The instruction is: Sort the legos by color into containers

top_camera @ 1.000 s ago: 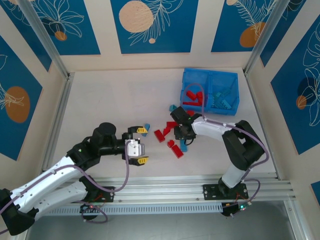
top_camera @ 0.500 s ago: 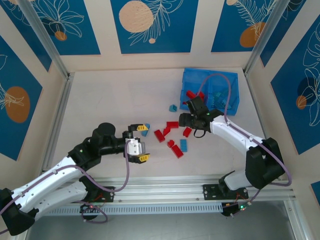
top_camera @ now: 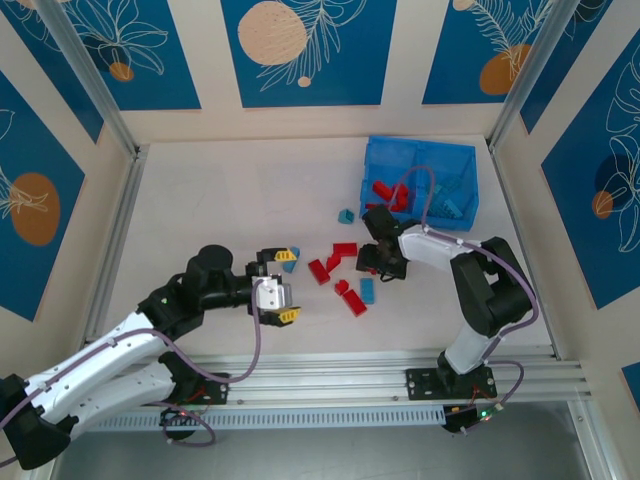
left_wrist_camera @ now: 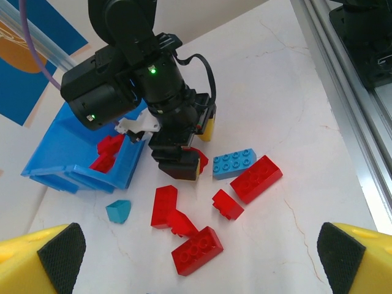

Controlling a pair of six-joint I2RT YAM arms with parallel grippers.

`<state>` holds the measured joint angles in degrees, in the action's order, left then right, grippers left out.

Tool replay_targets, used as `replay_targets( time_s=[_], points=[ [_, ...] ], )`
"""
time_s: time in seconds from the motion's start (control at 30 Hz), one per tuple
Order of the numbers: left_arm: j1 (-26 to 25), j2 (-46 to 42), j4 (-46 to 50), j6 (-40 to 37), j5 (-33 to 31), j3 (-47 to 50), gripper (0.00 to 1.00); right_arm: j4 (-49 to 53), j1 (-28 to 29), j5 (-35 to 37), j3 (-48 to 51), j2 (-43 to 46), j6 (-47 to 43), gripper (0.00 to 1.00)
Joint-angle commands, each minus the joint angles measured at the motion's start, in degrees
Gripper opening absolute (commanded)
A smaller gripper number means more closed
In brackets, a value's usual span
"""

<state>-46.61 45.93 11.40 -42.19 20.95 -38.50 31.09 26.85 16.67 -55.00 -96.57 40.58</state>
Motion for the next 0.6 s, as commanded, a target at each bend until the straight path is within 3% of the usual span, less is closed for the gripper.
replay_targets(
  time_s=[0.0,0.17,0.33,0.57],
  points=[
    [0.6,0.0,0.2,-0.8,0.6,0.7,1.00,-2.6,0.3,-3.9,-2.0,-3.4,4.7,0.66],
    [0.7,0.0,0.5,-1.1,0.9,1.0,1.00,-1.5,0.4,-2.2,-2.9,-4.7,4.9,0.47],
    [0.9,-0.1,0.0,-1.3,3.4,1.3,1.00,0.0,2.6,1.9,-2.1,0.9,3.2,0.32],
    [1.4,-0.2,-1.0,-1.1,3.7,1.4,1.00,3.7,5.4,11.1,-6.2,12.2,-3.3,0.29]
  ],
)
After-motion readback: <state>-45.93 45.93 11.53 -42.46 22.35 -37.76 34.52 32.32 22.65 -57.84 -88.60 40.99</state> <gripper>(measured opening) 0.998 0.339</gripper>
